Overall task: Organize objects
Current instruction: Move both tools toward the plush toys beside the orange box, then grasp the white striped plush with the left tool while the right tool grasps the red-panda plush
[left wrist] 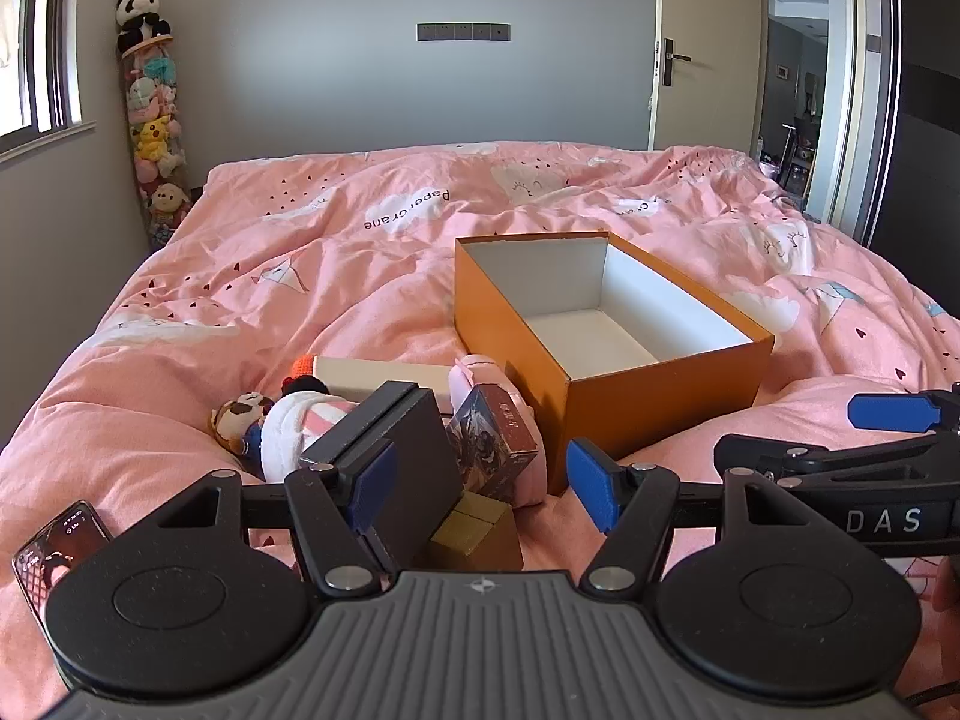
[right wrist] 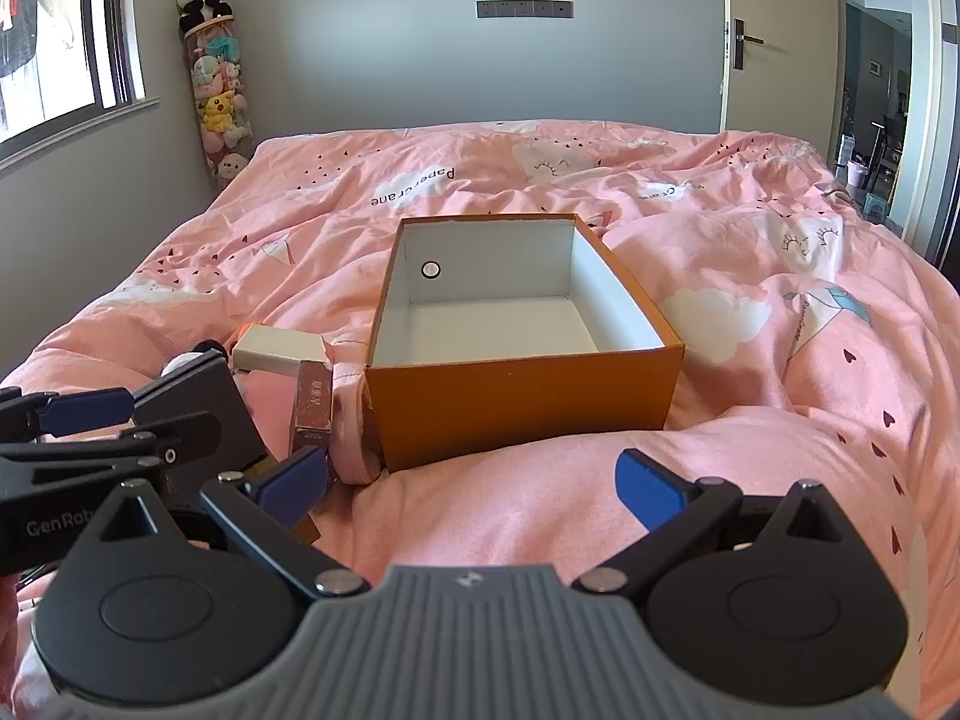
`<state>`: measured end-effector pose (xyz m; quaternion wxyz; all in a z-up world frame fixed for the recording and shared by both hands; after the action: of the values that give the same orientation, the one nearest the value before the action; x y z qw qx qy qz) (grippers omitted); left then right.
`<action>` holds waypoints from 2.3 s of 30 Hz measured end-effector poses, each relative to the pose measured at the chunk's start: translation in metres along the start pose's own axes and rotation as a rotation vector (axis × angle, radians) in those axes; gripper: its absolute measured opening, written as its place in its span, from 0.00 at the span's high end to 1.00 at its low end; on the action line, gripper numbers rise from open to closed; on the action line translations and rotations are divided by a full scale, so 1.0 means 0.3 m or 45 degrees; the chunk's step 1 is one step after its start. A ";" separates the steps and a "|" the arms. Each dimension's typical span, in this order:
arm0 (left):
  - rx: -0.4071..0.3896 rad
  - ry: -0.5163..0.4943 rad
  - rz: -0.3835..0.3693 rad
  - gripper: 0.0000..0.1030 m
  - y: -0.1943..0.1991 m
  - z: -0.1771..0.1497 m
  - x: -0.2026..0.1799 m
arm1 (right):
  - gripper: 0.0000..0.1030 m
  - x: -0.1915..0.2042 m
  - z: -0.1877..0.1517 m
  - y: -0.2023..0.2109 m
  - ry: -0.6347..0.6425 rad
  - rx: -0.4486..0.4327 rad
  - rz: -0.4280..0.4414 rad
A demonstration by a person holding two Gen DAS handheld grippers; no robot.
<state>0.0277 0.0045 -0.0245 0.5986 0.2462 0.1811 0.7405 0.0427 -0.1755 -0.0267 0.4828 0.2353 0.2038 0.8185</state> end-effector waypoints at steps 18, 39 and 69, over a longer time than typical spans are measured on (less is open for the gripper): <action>0.097 0.099 -0.077 0.40 -0.038 0.030 0.068 | 0.02 0.025 0.051 -0.074 0.047 0.051 0.111; 0.958 0.272 -0.171 0.38 -0.495 0.207 0.379 | 0.86 0.280 0.353 -0.633 0.361 0.559 0.613; 1.476 0.446 -0.200 0.21 -0.771 0.079 0.439 | 0.98 0.428 0.260 -0.875 0.426 1.005 0.813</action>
<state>0.2045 0.1827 -0.1159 0.3813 0.3923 0.6680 0.5045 0.2160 0.0649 -0.0869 0.0454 0.3156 0.4886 0.8122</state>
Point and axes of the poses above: each gripper's, at about its wrist camera, not at the fingertips, and y roughly against the way its jaws point, x to its left, z to its top, the point moved 4 cm from there along -y, roughly the way its jaws point, and after that the axes turned 13 degrees about z, right-handed, at the moved point
